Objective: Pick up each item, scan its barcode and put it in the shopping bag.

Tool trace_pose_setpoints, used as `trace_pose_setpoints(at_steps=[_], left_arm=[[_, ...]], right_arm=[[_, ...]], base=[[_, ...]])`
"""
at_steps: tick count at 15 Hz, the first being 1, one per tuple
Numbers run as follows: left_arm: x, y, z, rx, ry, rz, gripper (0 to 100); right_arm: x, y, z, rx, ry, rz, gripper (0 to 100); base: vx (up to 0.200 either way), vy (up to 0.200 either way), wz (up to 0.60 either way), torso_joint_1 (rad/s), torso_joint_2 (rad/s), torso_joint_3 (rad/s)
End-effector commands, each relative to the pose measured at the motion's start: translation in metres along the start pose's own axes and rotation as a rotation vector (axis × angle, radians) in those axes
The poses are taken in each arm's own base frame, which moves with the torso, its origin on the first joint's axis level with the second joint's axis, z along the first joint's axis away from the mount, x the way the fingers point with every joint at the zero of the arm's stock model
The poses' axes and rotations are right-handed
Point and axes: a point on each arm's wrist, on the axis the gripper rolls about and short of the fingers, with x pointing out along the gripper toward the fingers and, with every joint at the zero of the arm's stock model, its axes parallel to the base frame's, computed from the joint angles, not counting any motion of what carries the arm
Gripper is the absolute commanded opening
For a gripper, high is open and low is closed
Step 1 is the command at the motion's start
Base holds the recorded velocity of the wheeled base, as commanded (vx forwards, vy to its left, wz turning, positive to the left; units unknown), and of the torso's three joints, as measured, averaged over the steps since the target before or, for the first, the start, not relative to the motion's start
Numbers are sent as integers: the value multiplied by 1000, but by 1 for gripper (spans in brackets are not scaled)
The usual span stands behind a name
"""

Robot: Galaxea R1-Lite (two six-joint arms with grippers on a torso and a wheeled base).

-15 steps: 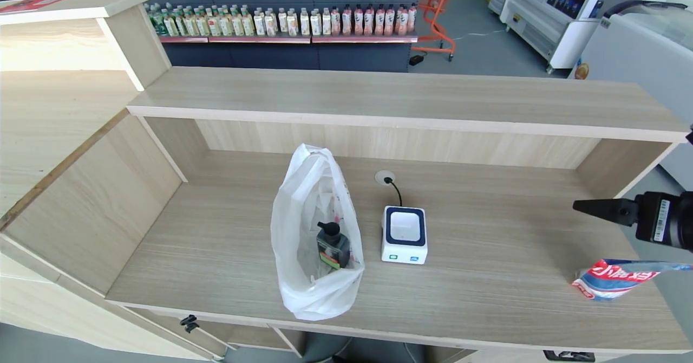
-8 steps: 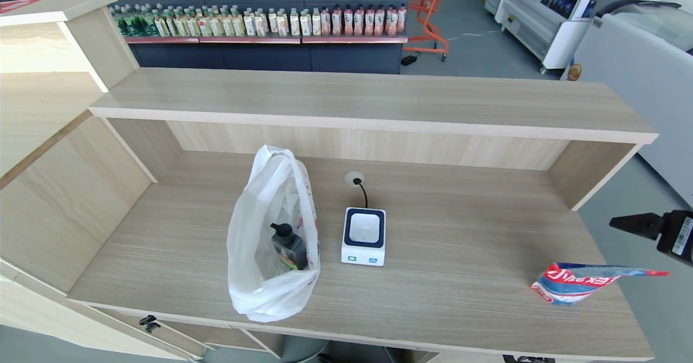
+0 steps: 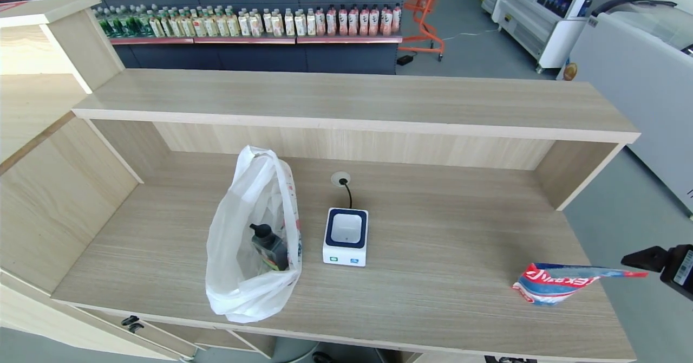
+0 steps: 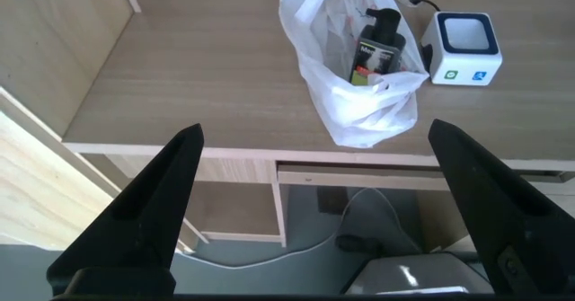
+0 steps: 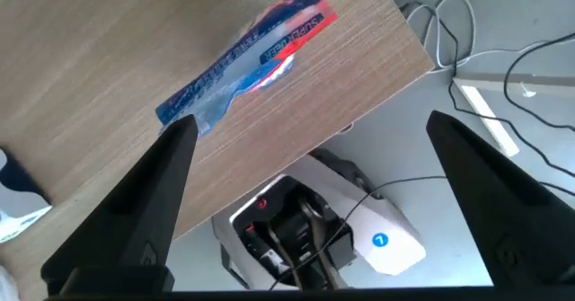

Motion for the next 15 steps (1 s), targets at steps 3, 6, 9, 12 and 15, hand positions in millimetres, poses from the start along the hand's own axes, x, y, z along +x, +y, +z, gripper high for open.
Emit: trace_pose_setpoints(at_steps=[3, 6, 9, 12, 15], left_arm=[[0, 0, 0, 0, 0, -1, 100], [0, 0, 0, 0, 0, -3, 100], [0, 0, 0, 0, 1, -1, 100], [0, 0, 0, 0, 0, -1, 100], [0, 0, 0, 0, 0, -1, 100]], right_arm=[[17, -4, -1, 60, 42, -77, 100], [53, 0, -1, 111, 96, -165, 100], [85, 9, 5, 109, 67, -163, 100], [104, 15, 4, 78, 75, -153, 100], [128, 29, -8, 32, 99, -129, 100]], base=[[0, 0, 0, 0, 0, 0], [0, 0, 0, 0, 0, 0], [0, 0, 0, 0, 0, 0], [0, 0, 0, 0, 0, 0], [0, 0, 0, 0, 0, 0]])
